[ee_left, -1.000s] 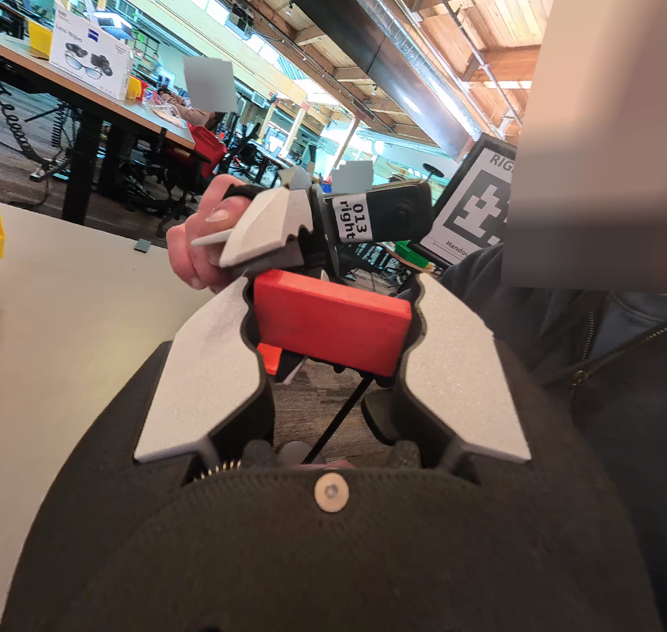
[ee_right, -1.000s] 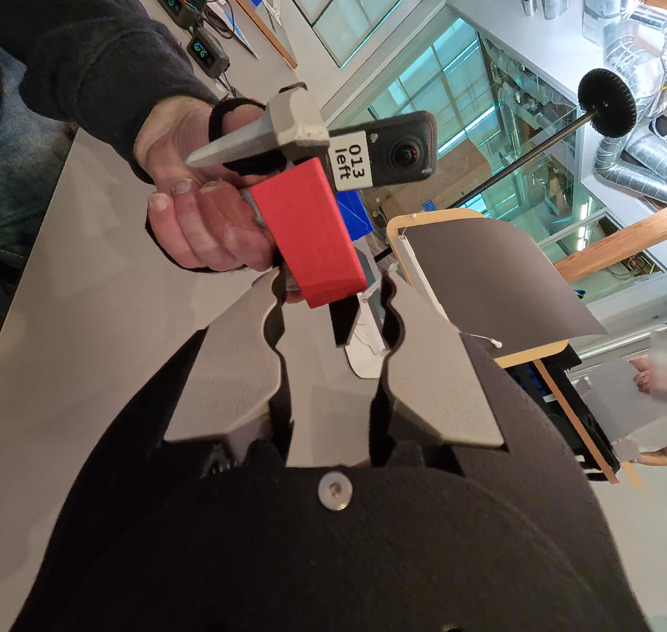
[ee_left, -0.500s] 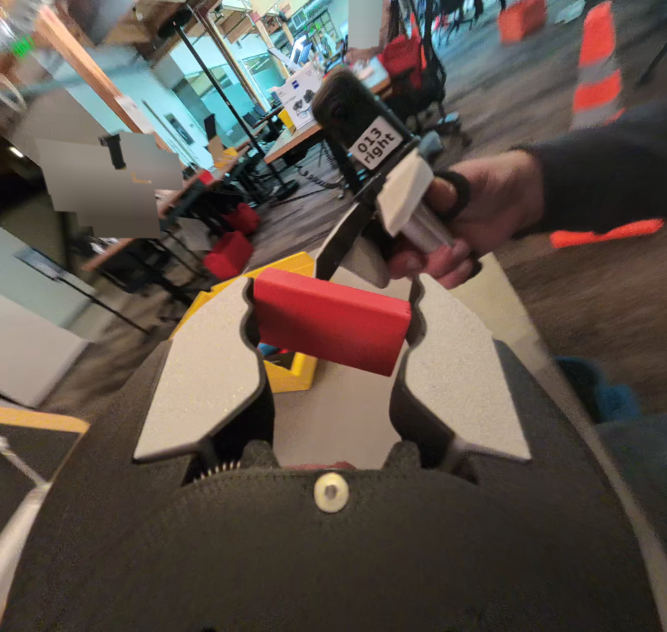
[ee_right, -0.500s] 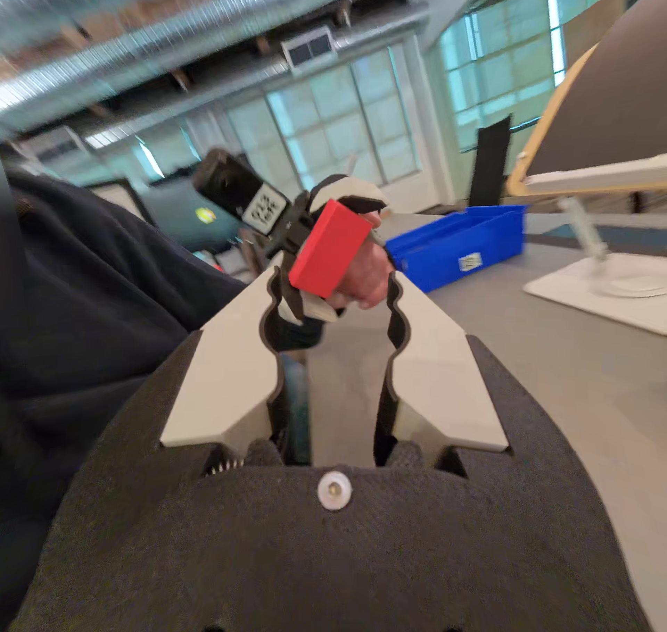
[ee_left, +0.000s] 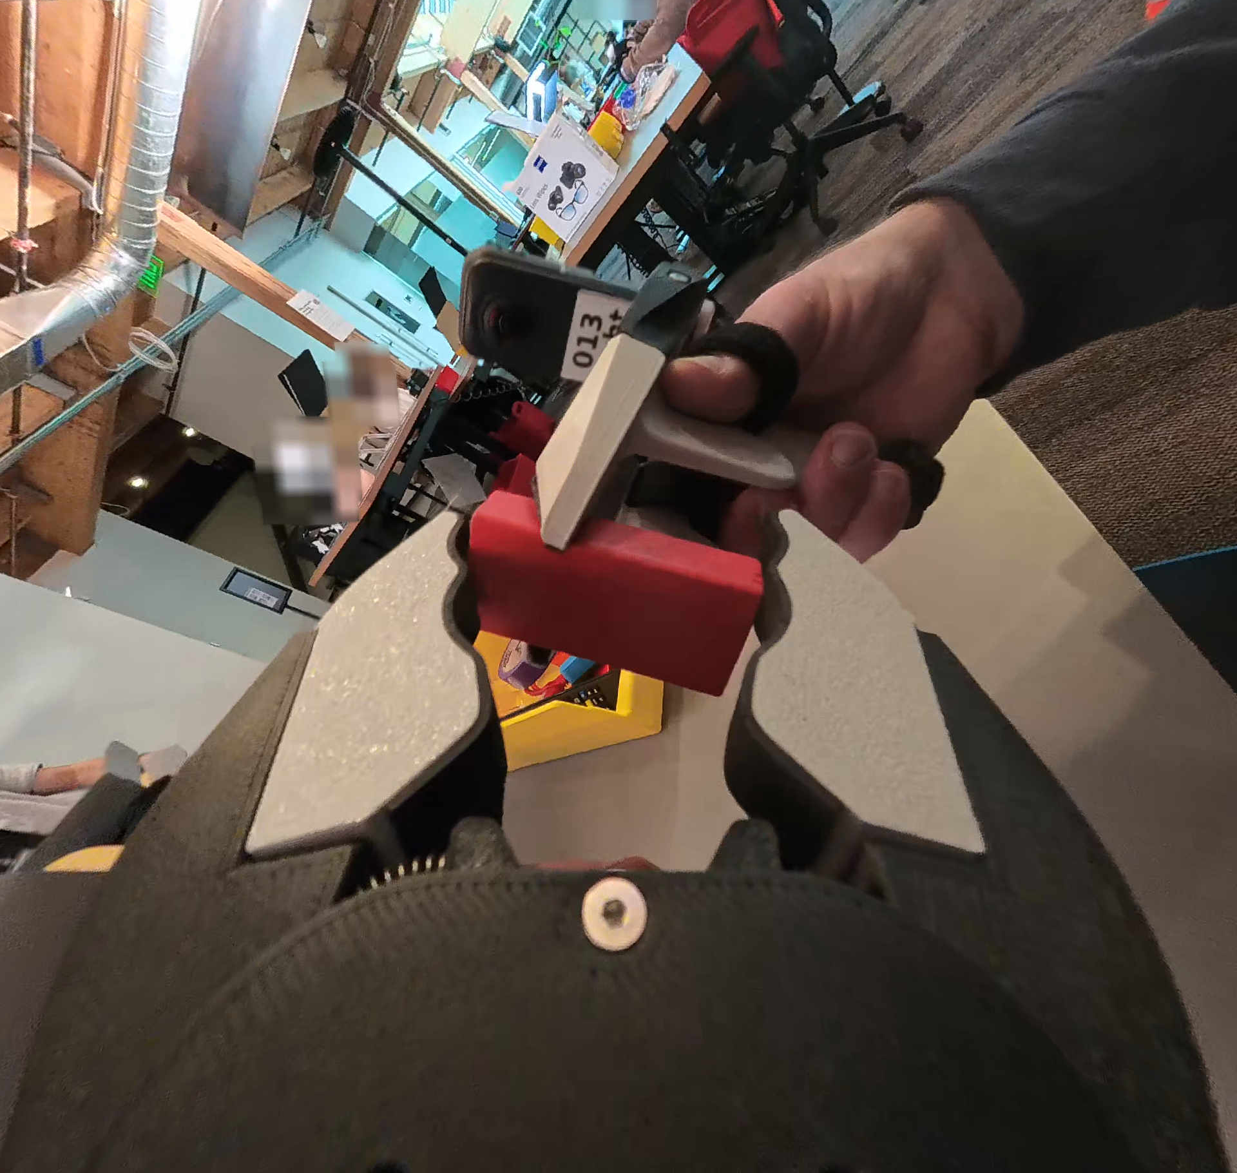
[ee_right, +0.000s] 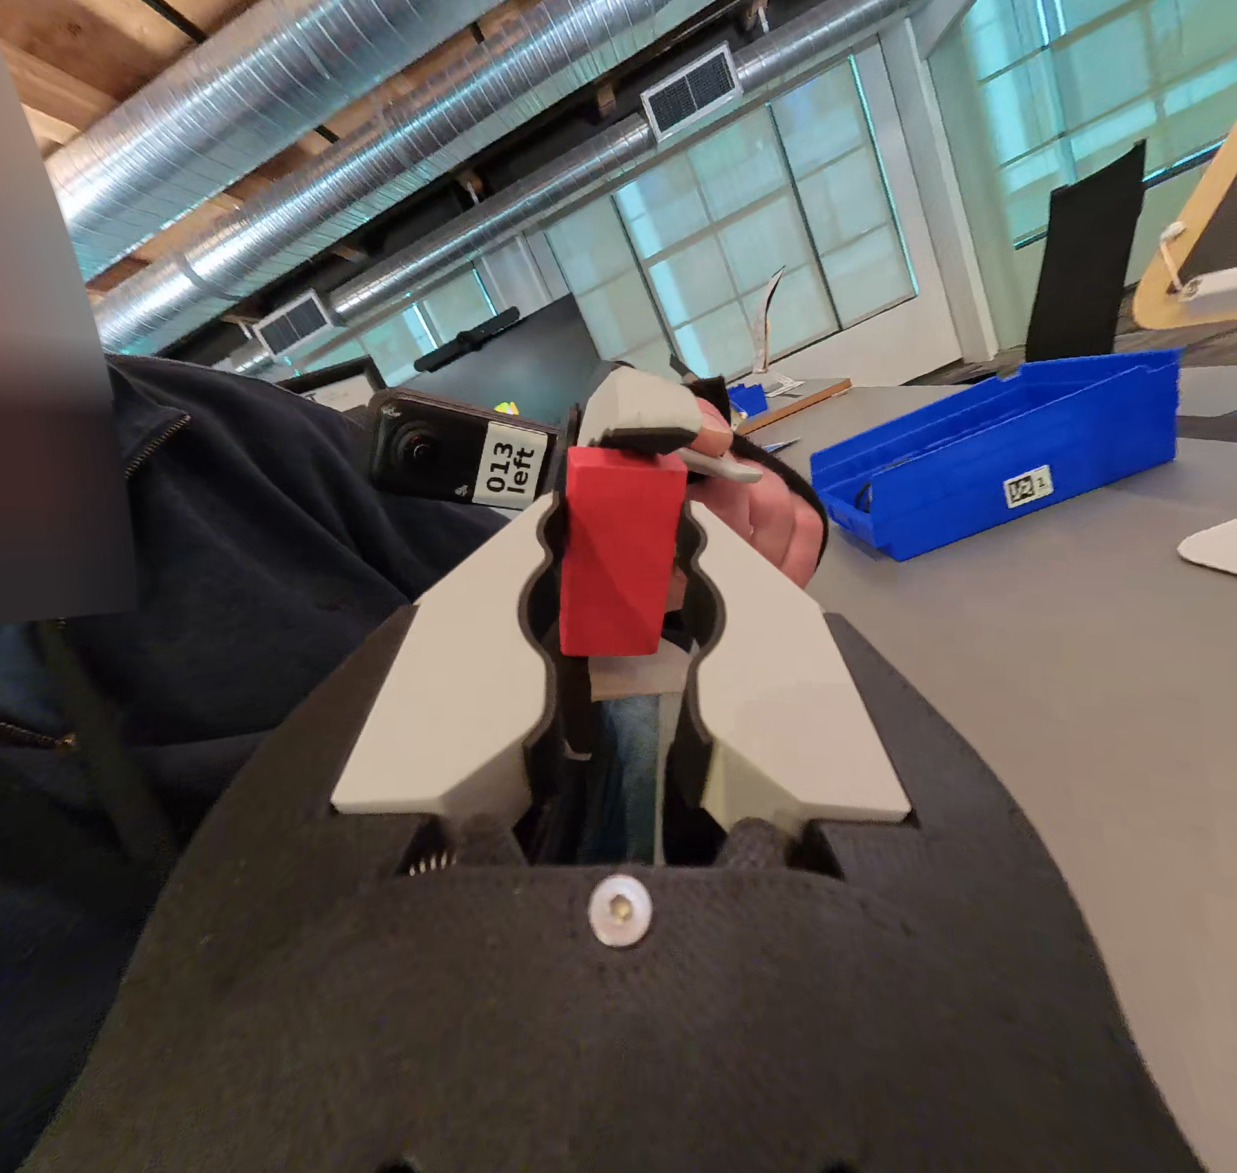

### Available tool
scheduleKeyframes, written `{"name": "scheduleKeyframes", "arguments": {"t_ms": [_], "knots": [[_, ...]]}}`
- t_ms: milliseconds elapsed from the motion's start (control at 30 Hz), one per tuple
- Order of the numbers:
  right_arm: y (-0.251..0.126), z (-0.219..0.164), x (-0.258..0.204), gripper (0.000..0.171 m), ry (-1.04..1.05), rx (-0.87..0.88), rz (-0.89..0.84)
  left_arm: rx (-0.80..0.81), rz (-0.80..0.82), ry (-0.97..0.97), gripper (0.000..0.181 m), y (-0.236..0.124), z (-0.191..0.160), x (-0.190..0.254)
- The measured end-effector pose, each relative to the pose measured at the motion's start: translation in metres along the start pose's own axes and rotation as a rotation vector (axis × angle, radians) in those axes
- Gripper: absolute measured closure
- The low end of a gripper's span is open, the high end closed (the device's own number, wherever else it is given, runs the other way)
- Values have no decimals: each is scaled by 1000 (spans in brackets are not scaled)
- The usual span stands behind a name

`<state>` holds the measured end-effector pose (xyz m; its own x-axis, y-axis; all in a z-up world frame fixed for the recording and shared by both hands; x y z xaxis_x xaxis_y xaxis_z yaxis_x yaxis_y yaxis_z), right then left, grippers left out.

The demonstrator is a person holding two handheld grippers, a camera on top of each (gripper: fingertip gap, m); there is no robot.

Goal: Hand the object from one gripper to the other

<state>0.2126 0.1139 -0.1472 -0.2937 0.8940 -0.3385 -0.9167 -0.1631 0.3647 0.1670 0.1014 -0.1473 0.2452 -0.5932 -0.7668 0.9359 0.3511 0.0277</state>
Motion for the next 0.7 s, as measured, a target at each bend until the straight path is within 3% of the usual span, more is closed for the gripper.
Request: {"name": "scheduleKeyframes", "arguments": {"t_ms": [233,367,567,700], "knots": [[-15,14,-2,141,-244,-28,-164,-94,-4,-384,79,-6,-21,1],[-15,14,-4,141,-293,-39,-182,-129,-26,-584,92,-8,-30,5],[-13,12,-7,141,-431,-99,-238,-105,-151,-895,98,-5,-30,10],[-15,14,-13,141,-584,-167,-284,-49,-299,-1235,99,-7,-30,11]]}}
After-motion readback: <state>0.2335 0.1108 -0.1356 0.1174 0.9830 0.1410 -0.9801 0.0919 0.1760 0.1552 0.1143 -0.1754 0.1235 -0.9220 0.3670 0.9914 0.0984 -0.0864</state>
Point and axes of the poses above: each gripper's, where its closed fingertips meet, y out along the fingers, z out of its top, x = y × z across the jaws, the point moved 5 cm from there along -y, back along the fingers, and after that the axes turned 12 degrees about z, right-handed, at the moved point
